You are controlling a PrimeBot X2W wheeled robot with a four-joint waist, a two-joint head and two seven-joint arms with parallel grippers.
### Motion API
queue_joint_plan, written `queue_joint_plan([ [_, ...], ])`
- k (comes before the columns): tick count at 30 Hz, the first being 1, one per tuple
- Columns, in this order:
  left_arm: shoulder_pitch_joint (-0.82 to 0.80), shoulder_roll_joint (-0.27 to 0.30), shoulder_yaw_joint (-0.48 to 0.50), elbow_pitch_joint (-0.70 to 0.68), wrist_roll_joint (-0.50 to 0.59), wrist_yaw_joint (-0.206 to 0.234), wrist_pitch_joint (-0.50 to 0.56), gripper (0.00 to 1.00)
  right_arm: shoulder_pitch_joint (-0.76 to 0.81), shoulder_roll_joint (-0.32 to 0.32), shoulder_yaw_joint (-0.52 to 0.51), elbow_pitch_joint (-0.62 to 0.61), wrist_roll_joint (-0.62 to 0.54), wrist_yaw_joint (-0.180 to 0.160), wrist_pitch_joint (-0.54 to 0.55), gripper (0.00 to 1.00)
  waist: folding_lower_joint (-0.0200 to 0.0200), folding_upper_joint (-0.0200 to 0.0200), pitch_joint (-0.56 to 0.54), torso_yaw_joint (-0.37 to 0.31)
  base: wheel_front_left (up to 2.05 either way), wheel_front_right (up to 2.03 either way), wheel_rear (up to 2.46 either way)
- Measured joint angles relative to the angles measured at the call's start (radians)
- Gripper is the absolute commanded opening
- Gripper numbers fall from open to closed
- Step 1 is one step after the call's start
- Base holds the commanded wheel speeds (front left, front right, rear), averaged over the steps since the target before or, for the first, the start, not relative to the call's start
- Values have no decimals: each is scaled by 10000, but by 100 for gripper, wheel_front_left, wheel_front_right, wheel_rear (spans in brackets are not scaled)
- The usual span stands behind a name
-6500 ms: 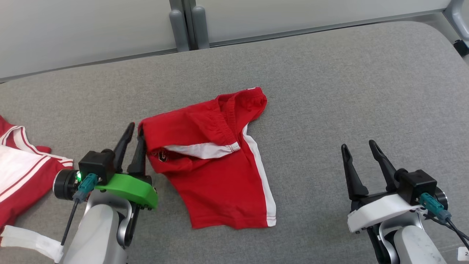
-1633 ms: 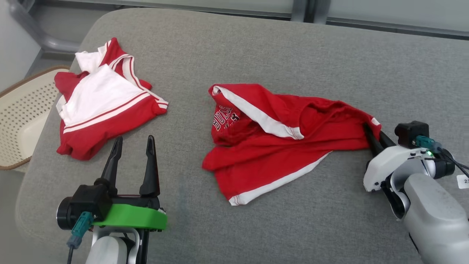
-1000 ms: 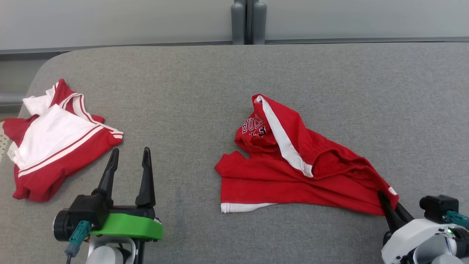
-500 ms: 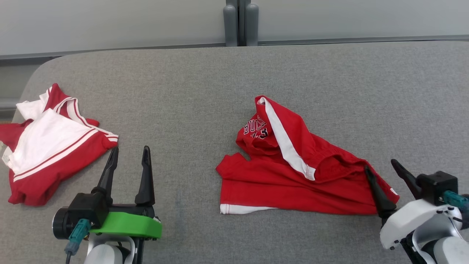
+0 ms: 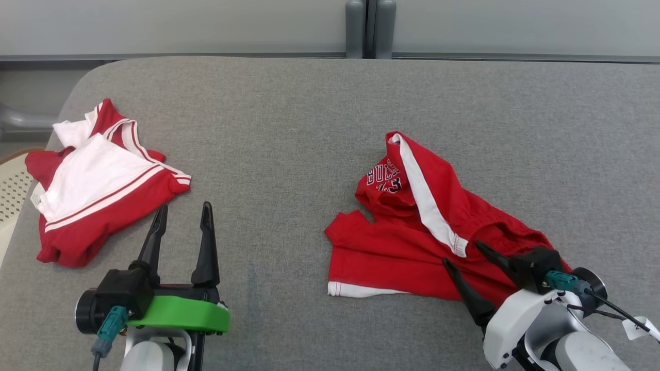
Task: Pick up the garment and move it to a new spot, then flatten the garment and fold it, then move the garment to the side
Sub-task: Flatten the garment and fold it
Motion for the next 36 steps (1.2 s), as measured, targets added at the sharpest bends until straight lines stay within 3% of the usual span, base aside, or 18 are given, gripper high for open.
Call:
queue_joint_plan([
  [4,-36,0,-44,-19,-13,0,0,100,-472,61,198,679,-56,-2,-173,100,0,0,137,147,0,0,0],
  [5,-63,0,-54,-19,-13,0,0,100,-616,86,280,894,-46,-2,-174,46,0,0,173,185,0,0,0],
  [6,-88,0,-52,-23,-13,0,0,100,-743,73,387,1097,-58,0,-192,0,0,0,213,221,0,0,0],
  [14,-129,0,-36,-23,-13,40,0,100,-1911,35,88,1582,109,0,-1108,0,0,0,329,300,0,0,0],
  [21,-224,0,-211,23,-42,40,0,100,-3657,-226,-397,2019,128,0,-1068,0,0,0,367,249,0,0,0],
  [30,-485,-2,-552,48,-199,86,0,100,-5535,23,-623,4836,520,-2,-1035,0,0,0,676,527,0,0,0],
  [31,-487,-2,-566,58,-215,90,0,100,-5656,113,-585,5200,558,-2,-1200,25,0,0,713,568,0,0,0],
  [32,-487,-2,-573,65,-222,102,0,100,-5727,173,-533,5423,564,-2,-1312,93,0,0,732,589,0,0,0],
  [33,-487,0,-571,82,-222,105,0,100,-5793,244,-451,5682,600,0,-1429,100,0,0,745,603,0,0,0],
  [36,-480,0,-512,119,-221,161,0,100,-5823,343,-138,6163,771,0,-1781,100,0,0,711,557,0,0,0],
])
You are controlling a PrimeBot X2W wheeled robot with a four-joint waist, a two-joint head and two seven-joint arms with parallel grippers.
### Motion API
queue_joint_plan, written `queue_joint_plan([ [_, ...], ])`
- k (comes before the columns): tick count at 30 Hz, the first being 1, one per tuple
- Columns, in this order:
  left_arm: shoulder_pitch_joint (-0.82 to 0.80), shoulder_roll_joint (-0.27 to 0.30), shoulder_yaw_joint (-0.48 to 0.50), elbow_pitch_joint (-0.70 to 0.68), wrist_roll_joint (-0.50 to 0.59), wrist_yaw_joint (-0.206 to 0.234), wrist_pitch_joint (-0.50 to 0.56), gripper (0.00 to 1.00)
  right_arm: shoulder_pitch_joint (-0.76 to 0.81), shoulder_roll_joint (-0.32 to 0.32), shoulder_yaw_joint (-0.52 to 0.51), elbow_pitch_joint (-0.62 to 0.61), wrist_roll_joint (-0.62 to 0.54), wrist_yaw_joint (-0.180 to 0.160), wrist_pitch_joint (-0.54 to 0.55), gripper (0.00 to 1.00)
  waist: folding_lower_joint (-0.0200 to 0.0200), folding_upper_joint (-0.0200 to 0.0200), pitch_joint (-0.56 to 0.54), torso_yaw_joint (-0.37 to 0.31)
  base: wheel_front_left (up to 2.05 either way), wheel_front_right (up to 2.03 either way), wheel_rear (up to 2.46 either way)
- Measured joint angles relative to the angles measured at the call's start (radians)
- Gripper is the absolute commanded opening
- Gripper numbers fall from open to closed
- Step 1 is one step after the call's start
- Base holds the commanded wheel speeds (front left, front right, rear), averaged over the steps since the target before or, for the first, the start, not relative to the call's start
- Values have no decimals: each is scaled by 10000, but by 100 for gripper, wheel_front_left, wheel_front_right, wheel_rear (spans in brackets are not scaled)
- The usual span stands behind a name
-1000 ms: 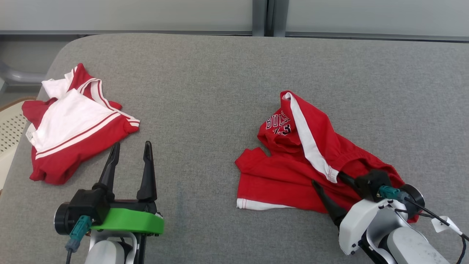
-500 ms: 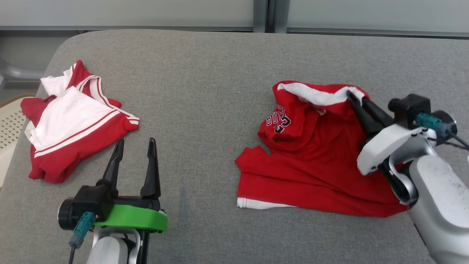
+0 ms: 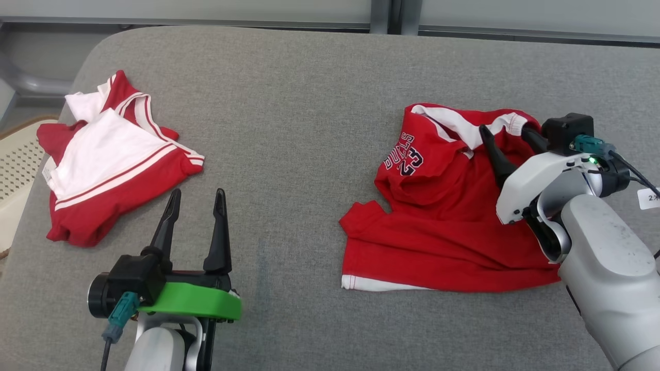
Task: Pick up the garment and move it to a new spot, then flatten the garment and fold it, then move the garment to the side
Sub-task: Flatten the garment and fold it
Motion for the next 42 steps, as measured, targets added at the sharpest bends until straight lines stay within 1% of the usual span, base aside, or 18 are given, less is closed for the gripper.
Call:
queue_joint_plan([
  [3,17,-2,81,42,52,2,0,100,41,-102,228,238,205,-2,-364,100,0,0,-104,-134,0,0,0],
  [7,131,-2,219,42,146,-4,0,100,478,-324,569,169,523,0,-767,100,0,0,-305,-392,0,0,0],
  [13,289,-2,447,0,284,-88,0,100,1468,-1137,504,-437,892,-2,-961,100,0,0,-569,-826,0,0,0],
  [15,358,-2,545,-10,318,-113,0,100,1910,-1396,431,-732,1058,-2,-853,100,0,0,-644,-955,0,0,0],
  [20,417,-2,610,-19,366,-173,0,100,2839,-1808,316,-1369,1517,-2,-428,100,0,0,-759,-1171,0,0,0],
  [27,423,-2,554,-25,366,-213,0,100,3353,-1948,378,-2038,1900,-2,203,100,0,0,-715,-1211,0,0,0],
  [28,422,-2,527,-31,366,-213,0,100,3362,-1935,370,-2073,1948,-2,311,98,0,0,-694,-1194,0,0,0],
  [29,419,-2,500,-36,366,-213,0,100,3369,-1925,376,-2084,2006,-2,426,78,0,0,-662,-1176,0,0,0],
  [30,416,-2,485,-36,364,-213,0,100,3376,-1927,387,-2084,2004,-2,504,49,0,0,-632,-1159,0,0,0],
  [31,407,-2,470,-38,364,-213,0,100,3372,-1916,387,-2071,2008,-2,606,42,0,0,-593,-1140,0,0,0],
  [32,405,-2,460,-36,360,-213,0,100,3362,-1910,414,-2050,2008,-2,696,23,0,0,-562,-1126,0,0,0],
  [33,397,-2,443,-35,355,-213,0,100,3335,-1908,497,-2025,2004,-2,790,0,0,0,-516,-1101,0,0,0],
  [39,366,-2,474,38,353,-198,0,100,3301,-1843,523,-2061,2109,-2,819,0,0,0,-521,-1060,0,0,0],
  [42,424,-2,518,61,353,-173,0,100,3646,-1833,443,-2347,2190,-2,798,0,0,0,-654,-1128,0,0,0],
])
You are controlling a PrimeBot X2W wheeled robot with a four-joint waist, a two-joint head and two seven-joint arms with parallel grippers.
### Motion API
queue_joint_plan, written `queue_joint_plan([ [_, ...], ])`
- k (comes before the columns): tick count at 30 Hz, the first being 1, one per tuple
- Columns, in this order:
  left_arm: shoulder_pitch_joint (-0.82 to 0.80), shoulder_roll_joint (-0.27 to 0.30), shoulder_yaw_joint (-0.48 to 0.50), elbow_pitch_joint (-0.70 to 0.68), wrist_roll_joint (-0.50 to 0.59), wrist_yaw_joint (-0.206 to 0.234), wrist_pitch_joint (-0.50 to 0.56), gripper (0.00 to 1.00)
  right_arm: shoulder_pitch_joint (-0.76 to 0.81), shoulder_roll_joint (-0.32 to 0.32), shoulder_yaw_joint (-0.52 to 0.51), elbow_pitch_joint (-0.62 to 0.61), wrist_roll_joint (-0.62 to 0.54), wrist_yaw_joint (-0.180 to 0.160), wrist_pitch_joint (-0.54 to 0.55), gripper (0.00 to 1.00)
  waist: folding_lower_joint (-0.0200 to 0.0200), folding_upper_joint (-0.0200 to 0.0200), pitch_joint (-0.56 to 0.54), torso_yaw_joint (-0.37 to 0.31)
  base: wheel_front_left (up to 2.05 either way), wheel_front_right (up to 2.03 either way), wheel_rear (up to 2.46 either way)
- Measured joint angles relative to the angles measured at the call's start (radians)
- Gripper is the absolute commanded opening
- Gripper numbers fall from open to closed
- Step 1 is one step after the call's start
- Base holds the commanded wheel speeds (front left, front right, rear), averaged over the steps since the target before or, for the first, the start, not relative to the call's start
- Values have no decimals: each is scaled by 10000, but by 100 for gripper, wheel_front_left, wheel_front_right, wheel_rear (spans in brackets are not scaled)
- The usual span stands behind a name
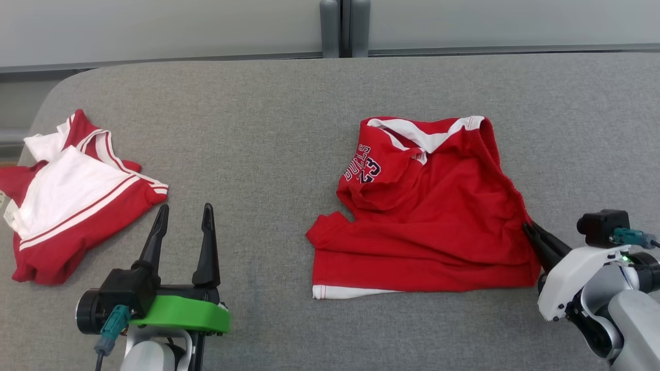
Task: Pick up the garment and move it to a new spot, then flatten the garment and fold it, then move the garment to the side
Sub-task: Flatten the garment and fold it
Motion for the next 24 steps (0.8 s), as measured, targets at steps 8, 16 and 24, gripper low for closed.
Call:
queue_joint_plan([
  [8,118,0,-4,-38,-44,2,0,100,2216,286,-1154,-2140,794,0,663,0,0,0,-269,-283,0,0,0],
  [16,123,0,4,-71,-59,-6,0,100,4209,961,-2510,-4251,780,0,2054,0,0,0,-114,-371,0,0,0],
  [24,56,0,-4,-25,-38,-71,0,100,3454,1588,-2920,-4575,380,0,2042,0,0,0,-58,-248,0,0,0],
])
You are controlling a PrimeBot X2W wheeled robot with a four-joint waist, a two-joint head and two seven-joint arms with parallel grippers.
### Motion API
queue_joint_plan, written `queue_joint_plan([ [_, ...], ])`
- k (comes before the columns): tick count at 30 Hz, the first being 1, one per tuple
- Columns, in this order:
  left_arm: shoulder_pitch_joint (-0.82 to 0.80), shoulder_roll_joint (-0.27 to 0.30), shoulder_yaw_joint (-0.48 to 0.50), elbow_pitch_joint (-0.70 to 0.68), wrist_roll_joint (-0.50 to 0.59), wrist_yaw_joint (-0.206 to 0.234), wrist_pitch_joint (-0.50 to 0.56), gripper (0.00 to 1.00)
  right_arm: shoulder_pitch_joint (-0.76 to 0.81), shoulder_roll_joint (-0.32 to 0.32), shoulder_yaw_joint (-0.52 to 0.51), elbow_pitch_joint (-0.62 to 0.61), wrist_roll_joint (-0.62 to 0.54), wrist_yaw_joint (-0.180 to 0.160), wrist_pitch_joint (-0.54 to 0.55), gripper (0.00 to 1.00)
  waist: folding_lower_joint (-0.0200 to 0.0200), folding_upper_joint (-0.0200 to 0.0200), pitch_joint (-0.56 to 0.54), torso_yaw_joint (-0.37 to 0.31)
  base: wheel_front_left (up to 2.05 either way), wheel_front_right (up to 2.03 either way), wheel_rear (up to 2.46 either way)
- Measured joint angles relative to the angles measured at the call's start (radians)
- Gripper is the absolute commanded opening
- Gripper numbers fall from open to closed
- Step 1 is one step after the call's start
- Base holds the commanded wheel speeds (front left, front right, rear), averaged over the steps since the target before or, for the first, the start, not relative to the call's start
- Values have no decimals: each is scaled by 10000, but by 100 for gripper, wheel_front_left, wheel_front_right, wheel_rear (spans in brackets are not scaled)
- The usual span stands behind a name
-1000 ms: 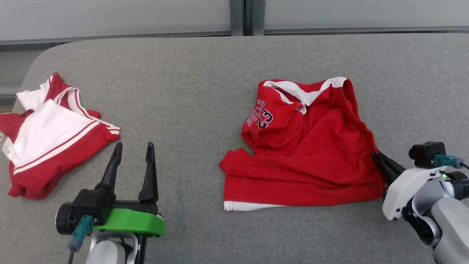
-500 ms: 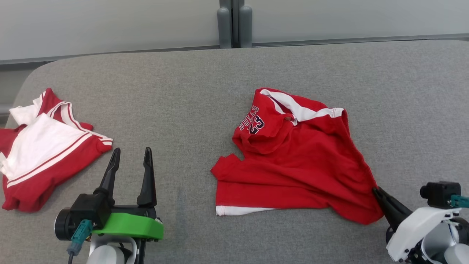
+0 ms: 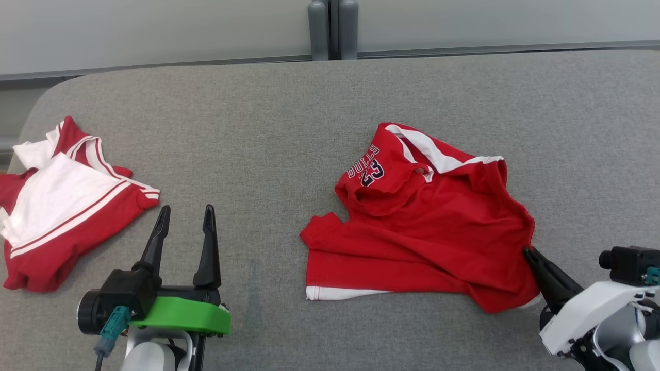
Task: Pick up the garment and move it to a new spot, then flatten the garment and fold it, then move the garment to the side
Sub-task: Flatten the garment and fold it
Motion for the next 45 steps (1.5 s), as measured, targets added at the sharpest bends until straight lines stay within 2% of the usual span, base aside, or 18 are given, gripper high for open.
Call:
queue_joint_plan([
  [5,-117,0,-33,19,27,-19,0,100,-1248,159,127,1009,-161,0,-313,0,0,0,76,163,0,0,0],
  [18,-306,0,-313,100,-35,8,0,100,-4324,284,1250,5141,-477,0,-1987,0,1,0,290,699,0,0,0],
  [19,-306,0,-324,100,-35,8,0,100,-4405,282,1338,5361,-464,0,-2082,22,1,0,284,707,0,0,0],
  [20,-305,0,-341,105,-35,12,0,100,-4455,280,1442,5549,-428,0,-2255,74,1,0,263,715,0,0,0],
  [21,-302,0,-339,109,-38,40,0,100,-4477,334,1457,5666,-267,0,-2424,100,1,0,235,716,0,0,0],
  [28,-110,0,-165,123,-8,79,0,100,-4110,-10,1756,5530,13,0,-3848,100,1,0,-32,535,0,0,0],
  [37,169,0,389,88,211,-6,0,100,-2871,-619,1283,4136,-58,0,-4573,100,1,0,-424,10,0,0,0],
  [40,291,-4,581,44,322,-21,0,100,-2566,-566,871,3545,-351,0,-4669,100,1,0,-552,-167,0,0,0],
  [45,452,-2,848,-25,403,-69,0,100,-1989,-15,153,2431,-943,0,-4717,100,0,0,-728,-452,0,0,0],
])
